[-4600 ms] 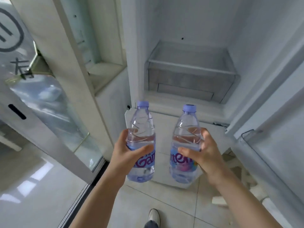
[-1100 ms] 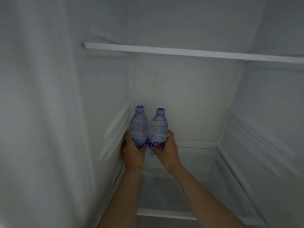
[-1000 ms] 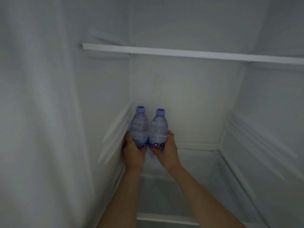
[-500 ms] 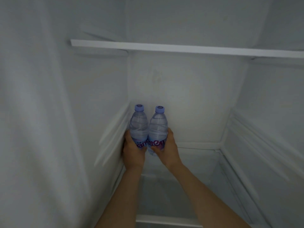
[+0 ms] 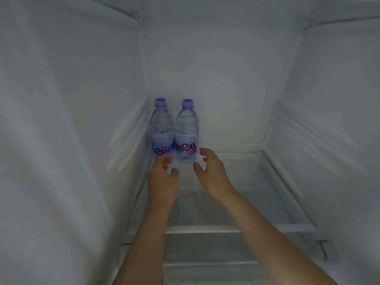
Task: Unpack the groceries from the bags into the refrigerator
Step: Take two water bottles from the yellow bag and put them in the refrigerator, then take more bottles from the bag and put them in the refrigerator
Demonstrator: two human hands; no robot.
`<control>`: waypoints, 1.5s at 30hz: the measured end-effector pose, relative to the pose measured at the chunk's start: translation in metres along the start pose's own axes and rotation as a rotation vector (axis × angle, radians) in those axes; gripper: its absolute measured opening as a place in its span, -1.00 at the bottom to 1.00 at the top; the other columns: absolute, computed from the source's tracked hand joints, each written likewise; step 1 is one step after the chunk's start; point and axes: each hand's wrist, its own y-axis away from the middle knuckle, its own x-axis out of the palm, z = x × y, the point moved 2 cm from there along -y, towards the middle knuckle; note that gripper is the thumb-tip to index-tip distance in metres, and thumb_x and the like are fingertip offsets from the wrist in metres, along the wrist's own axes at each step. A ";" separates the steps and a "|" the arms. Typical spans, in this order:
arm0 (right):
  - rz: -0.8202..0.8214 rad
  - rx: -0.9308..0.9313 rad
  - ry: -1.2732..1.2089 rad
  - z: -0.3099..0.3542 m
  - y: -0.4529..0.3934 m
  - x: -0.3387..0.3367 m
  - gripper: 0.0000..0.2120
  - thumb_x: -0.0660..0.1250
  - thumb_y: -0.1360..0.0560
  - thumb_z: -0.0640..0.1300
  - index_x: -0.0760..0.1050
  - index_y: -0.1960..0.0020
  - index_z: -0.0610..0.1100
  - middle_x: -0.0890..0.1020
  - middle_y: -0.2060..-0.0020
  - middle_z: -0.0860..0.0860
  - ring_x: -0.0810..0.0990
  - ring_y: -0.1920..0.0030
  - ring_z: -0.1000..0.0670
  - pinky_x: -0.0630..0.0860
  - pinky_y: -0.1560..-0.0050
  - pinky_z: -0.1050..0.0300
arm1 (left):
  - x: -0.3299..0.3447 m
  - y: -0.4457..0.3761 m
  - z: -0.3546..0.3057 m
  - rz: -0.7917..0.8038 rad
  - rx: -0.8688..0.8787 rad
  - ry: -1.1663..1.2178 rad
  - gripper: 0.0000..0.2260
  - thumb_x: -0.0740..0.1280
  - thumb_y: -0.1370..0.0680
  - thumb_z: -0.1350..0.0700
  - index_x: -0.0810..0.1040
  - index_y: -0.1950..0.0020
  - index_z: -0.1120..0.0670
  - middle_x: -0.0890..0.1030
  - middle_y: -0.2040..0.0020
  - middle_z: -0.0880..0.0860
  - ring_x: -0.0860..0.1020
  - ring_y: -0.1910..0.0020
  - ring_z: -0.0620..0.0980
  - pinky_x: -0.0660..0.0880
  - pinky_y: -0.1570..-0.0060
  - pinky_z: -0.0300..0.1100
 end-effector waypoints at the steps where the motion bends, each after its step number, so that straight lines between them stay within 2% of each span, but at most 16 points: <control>1: -0.003 -0.014 0.017 0.006 0.011 -0.006 -0.55 0.33 -0.51 -0.27 0.35 -0.37 -0.26 0.51 -0.26 -0.17 0.50 -0.24 -0.12 0.39 -0.28 0.10 | -0.004 0.009 -0.005 0.008 0.017 0.006 -0.68 0.31 -0.44 0.41 0.52 -0.15 0.17 0.62 -0.02 0.08 0.58 0.00 0.04 0.51 -0.08 -0.11; 5: -0.086 -0.038 0.074 0.026 0.068 -0.031 -0.57 0.33 -0.51 -0.23 0.39 -0.36 -0.23 0.55 -0.24 -0.12 0.52 -0.23 -0.05 0.43 -0.25 0.10 | -0.022 0.055 -0.022 0.064 0.080 0.054 -0.76 0.30 -0.49 0.34 0.54 -0.09 0.09 0.63 0.09 -0.03 0.60 0.10 -0.07 0.45 0.09 -0.38; 7: -0.140 -0.059 0.125 0.035 0.098 -0.042 -0.62 0.31 -0.52 -0.17 0.44 -0.32 -0.21 0.57 -0.21 -0.09 0.53 -0.22 -0.02 0.40 -0.25 0.20 | -0.032 0.079 -0.027 0.129 0.082 0.095 -0.77 0.30 -0.50 0.32 0.55 -0.09 0.07 0.64 0.12 -0.05 0.58 0.14 -0.14 0.46 0.10 -0.39; 10: -0.190 -0.010 0.168 0.053 0.154 -0.053 -0.66 0.31 -0.55 -0.17 0.45 -0.31 -0.17 0.57 -0.20 -0.05 0.51 -0.21 0.02 0.30 -0.21 0.36 | -0.050 0.116 -0.033 0.253 0.110 0.160 -0.77 0.30 -0.51 0.32 0.56 -0.07 0.04 0.65 0.16 -0.04 0.58 0.15 -0.11 0.49 0.10 -0.32; 12: -0.256 0.009 0.189 0.062 0.192 -0.058 -0.66 0.31 -0.54 -0.17 0.46 -0.30 -0.17 0.58 -0.18 -0.04 0.53 -0.19 0.02 0.34 -0.21 0.33 | -0.064 0.141 -0.036 0.322 0.114 0.165 -0.77 0.30 -0.52 0.29 0.55 -0.05 -0.01 0.64 0.18 -0.10 0.58 0.16 -0.18 0.47 0.13 -0.39; 14: -0.308 0.033 0.202 0.067 0.228 -0.060 -0.66 0.29 -0.52 -0.14 0.46 -0.28 -0.18 0.60 -0.14 -0.05 0.55 -0.17 0.01 0.43 -0.21 0.20 | -0.078 0.166 -0.037 0.394 0.117 0.146 -0.79 0.29 -0.54 0.23 0.54 -0.04 -0.08 0.63 0.18 -0.14 0.58 0.15 -0.23 0.46 0.13 -0.42; 16: -0.336 0.072 0.210 0.070 0.268 -0.062 -0.65 0.28 -0.52 -0.12 0.45 -0.28 -0.18 0.60 -0.14 -0.04 0.56 -0.18 0.03 0.46 -0.21 0.14 | -0.092 0.192 -0.035 0.476 0.127 0.123 -0.80 0.29 -0.56 0.19 0.54 -0.05 -0.10 0.64 0.16 -0.15 0.58 0.12 -0.23 0.49 0.10 -0.40; 22: -0.389 0.300 0.227 0.080 0.391 -0.068 -0.64 0.29 -0.56 -0.13 0.40 -0.35 -0.10 0.55 -0.20 0.07 0.49 -0.22 0.18 0.41 -0.27 0.24 | -0.112 0.280 -0.015 0.696 0.212 0.065 -0.77 0.29 -0.55 0.25 0.53 -0.09 -0.06 0.63 0.12 -0.12 0.60 0.07 -0.17 0.56 0.02 -0.25; 26: -0.473 0.409 0.262 0.082 0.474 -0.079 -0.63 0.30 -0.55 -0.14 0.40 -0.34 -0.13 0.58 -0.16 0.04 0.53 -0.21 0.12 0.47 -0.26 0.10 | -0.117 0.338 0.004 0.855 0.296 -0.009 -0.78 0.29 -0.55 0.25 0.56 -0.13 0.01 0.64 0.11 -0.08 0.59 0.10 -0.15 0.56 0.05 -0.20; 29: -0.525 0.549 0.233 0.082 0.538 -0.086 -0.63 0.28 -0.56 -0.14 0.37 -0.35 -0.08 0.57 -0.16 0.08 0.52 -0.22 0.14 0.48 -0.25 0.04 | -0.120 0.378 0.017 0.961 0.378 -0.082 -0.79 0.31 -0.54 0.26 0.57 -0.12 0.03 0.63 0.14 -0.08 0.57 0.14 -0.17 0.54 0.08 -0.19; 33: -0.584 0.680 0.247 0.083 0.617 -0.088 -0.64 0.31 -0.55 -0.16 0.38 -0.33 -0.08 0.59 -0.12 0.08 0.54 -0.18 0.14 0.51 -0.22 0.01 | -0.127 0.439 0.025 1.103 0.371 -0.120 -0.81 0.30 -0.55 0.24 0.57 -0.10 0.02 0.63 0.16 -0.09 0.57 0.15 -0.17 0.56 0.08 -0.16; 38: -0.607 0.854 0.227 0.086 0.711 -0.098 -0.64 0.26 -0.57 -0.09 0.35 -0.35 0.00 0.55 -0.15 0.17 0.51 -0.21 0.17 0.49 -0.25 0.05 | -0.136 0.537 0.025 1.293 0.358 -0.157 -0.83 0.29 -0.56 0.18 0.57 -0.10 -0.01 0.63 0.14 -0.09 0.58 0.14 -0.19 0.57 0.06 -0.17; 45: -0.608 0.957 0.259 0.096 0.841 -0.152 -0.64 0.28 -0.57 -0.15 0.38 -0.35 -0.07 0.57 -0.14 0.11 0.53 -0.18 0.16 0.47 -0.22 0.20 | -0.138 0.684 0.003 1.460 0.422 -0.154 -0.84 0.29 -0.58 0.15 0.55 -0.13 -0.02 0.61 0.11 -0.15 0.56 0.11 -0.23 0.57 0.04 -0.22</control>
